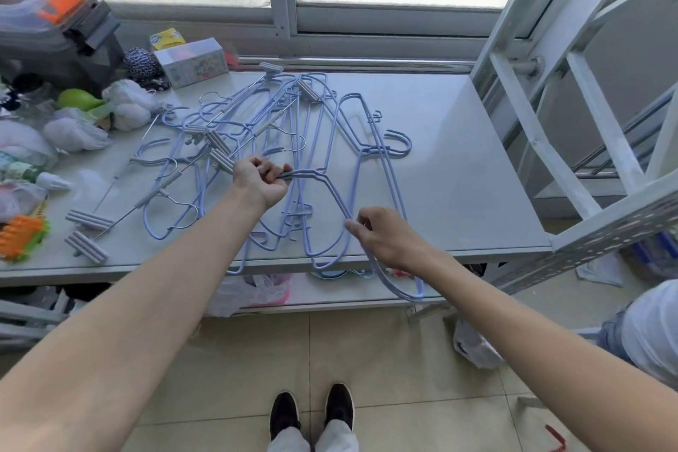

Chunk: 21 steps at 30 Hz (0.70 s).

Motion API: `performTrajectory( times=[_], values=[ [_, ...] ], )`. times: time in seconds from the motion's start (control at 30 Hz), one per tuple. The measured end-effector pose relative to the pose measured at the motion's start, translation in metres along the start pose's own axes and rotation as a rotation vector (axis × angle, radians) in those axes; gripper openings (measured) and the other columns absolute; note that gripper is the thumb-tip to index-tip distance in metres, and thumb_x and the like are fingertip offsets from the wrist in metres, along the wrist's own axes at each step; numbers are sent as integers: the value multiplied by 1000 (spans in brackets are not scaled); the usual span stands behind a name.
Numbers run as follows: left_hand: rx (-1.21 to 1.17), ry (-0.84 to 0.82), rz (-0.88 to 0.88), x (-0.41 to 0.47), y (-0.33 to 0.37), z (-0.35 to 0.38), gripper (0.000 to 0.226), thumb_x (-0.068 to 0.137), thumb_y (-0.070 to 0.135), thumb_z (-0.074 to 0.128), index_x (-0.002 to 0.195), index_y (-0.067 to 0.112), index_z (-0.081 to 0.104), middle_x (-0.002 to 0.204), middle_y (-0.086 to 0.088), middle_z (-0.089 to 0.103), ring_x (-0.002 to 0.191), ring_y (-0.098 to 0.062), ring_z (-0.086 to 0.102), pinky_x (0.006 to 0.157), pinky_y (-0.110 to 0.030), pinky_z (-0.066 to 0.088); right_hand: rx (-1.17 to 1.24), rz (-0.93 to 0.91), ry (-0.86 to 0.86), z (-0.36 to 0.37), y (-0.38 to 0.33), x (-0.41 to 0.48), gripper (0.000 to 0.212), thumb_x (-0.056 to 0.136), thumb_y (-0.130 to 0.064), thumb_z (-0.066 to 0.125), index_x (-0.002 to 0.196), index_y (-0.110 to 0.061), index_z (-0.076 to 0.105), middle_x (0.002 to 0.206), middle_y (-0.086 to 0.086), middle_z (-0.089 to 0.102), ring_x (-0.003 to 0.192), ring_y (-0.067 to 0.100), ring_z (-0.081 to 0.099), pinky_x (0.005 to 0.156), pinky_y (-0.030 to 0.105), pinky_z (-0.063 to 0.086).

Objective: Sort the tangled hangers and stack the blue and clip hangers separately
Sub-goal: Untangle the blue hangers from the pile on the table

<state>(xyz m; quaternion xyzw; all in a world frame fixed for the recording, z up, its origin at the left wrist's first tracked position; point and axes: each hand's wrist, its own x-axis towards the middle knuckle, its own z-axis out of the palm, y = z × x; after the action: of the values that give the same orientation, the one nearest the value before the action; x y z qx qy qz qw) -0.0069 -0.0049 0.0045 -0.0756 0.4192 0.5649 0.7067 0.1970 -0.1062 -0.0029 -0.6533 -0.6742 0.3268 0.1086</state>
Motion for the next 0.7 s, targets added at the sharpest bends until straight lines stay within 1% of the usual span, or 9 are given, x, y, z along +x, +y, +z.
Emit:
performTrajectory(
  times=[0.07, 0.13, 0.17, 0.27, 0.37, 0.43, 0.53, 0.63, 0.7],
  values=[
    [2, 0, 15, -1, 1, -1, 40, 93, 5, 15, 56, 20, 24, 37, 3, 20, 29, -15, 15, 58, -25, 35, 104, 16, 46, -7, 2, 2, 52, 101, -46, 40, 72, -7, 60, 71, 8, 66, 63, 20, 61, 70, 38, 49],
    [-18, -5, 27, -3, 2, -2, 38, 91, 6, 16, 56, 20, 22, 38, 2, 18, 30, -15, 14, 56, -25, 32, 193, 50, 158, -16, 6, 6, 58, 102, -47, 36, 75, -7, 67, 67, 8, 69, 47, 7, 56, 64, 32, 50],
    [-25, -10, 33, -5, 3, -3, 38, 91, 7, 17, 56, 20, 22, 38, 3, 17, 31, -15, 13, 56, -25, 31, 253, 77, 228, -21, 8, 10, 59, 102, -46, 36, 73, -6, 69, 64, 8, 69, 41, 4, 53, 59, 28, 50],
    [-32, -5, 52, -8, 5, -1, 42, 95, 11, 22, 54, 19, 23, 38, 3, 15, 31, -16, 12, 52, -25, 24, 481, 197, 405, -37, 20, 22, 59, 102, -40, 37, 72, 0, 68, 59, 9, 65, 34, 9, 50, 37, 18, 39],
    [-9, 27, 74, -10, 11, 1, 45, 98, 14, 24, 53, 19, 21, 36, 4, 14, 29, -16, 12, 50, -25, 20, 588, 313, 482, -47, 36, 34, 57, 102, -36, 36, 71, 0, 67, 59, 11, 63, 38, 18, 49, 36, 19, 35],
    [-28, 49, 81, -12, 17, 1, 46, 98, 14, 23, 52, 19, 20, 35, 4, 13, 29, -15, 11, 50, -24, 20, 616, 375, 455, -48, 43, 39, 54, 102, -34, 36, 71, -1, 65, 59, 11, 63, 39, 20, 49, 39, 23, 37],
    [-100, 71, 74, -15, 28, 1, 55, 98, 11, 22, 44, 18, 21, 35, 3, 13, 30, -16, 10, 50, -24, 21, 581, 399, 326, -40, 46, 45, 43, 100, -26, 43, 73, 0, 64, 62, 13, 63, 44, 22, 52, 46, 28, 43],
    [-134, 84, 84, -21, 41, 2, 48, 97, 9, 21, 50, 18, 19, 34, 3, 13, 30, -16, 10, 49, -24, 21, 543, 385, 260, -26, 36, 50, 26, 94, -12, 53, 79, 5, 65, 62, 16, 62, 47, 22, 58, 53, 36, 51],
    [-129, 75, 113, -25, 51, 3, 45, 96, 7, 20, 54, 19, 17, 32, 3, 12, 28, -17, 10, 49, -25, 22, 561, 371, 224, -17, 25, 54, 17, 92, -7, 58, 79, 4, 63, 63, 18, 59, 45, 21, 58, 52, 35, 50]
  ],
)
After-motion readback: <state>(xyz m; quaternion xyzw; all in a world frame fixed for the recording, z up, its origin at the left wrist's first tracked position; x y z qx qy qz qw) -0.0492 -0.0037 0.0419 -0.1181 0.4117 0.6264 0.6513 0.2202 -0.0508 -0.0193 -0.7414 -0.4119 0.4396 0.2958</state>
